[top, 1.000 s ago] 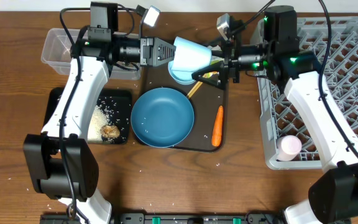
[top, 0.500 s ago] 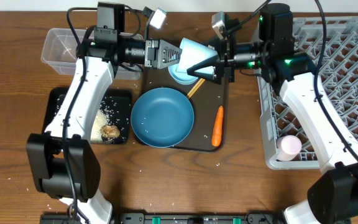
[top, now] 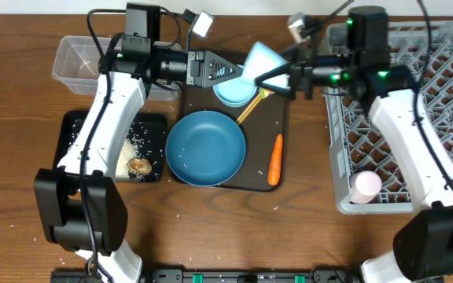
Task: Sort waste into correct bins and load items into the dishwasher rack
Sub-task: 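Hand the blue cup from the left gripper to the right gripper, then place the blue cup in the dish rack beside the pink cup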
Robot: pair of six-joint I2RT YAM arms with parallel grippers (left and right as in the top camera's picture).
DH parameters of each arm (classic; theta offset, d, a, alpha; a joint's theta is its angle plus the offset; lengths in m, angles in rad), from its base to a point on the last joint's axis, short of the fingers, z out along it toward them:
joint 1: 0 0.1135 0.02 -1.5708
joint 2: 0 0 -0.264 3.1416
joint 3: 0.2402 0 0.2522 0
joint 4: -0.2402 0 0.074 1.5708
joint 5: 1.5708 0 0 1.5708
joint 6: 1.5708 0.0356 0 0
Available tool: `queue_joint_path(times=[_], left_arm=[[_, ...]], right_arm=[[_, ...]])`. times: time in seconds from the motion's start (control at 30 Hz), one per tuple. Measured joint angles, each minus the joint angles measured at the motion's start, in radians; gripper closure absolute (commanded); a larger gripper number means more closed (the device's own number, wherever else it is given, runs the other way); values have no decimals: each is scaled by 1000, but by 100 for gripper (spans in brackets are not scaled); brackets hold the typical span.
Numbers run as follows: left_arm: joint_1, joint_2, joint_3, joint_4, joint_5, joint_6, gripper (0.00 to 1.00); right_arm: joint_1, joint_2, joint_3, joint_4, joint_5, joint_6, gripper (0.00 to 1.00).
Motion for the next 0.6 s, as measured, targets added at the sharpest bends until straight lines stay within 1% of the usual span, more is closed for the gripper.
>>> queue_joint_path(times=[0.13,0.3,0.37,0.43,0.53,0.6], left_arm=[[16,0,0,-76,-125,0,64],[22,0,0,-210,-402,-3,64],[21,0,0,-249,-506,-4,64],[21,0,0,-279,-601,-3,64],[22,0,0,-305,-706,-3,64],[22,0,0,-312,-753,-4,64]], right_arm=[[-76,-2,2,-156,133,21,53],[-153,-23,29,-420,377,36,53],[-176,-39,84,-534,500,47,51],[-188,-56,136,-611,596,55,50],[-195,-87,211,-731,760,75,50],[-194,-103,229,-788,846,87,49]])
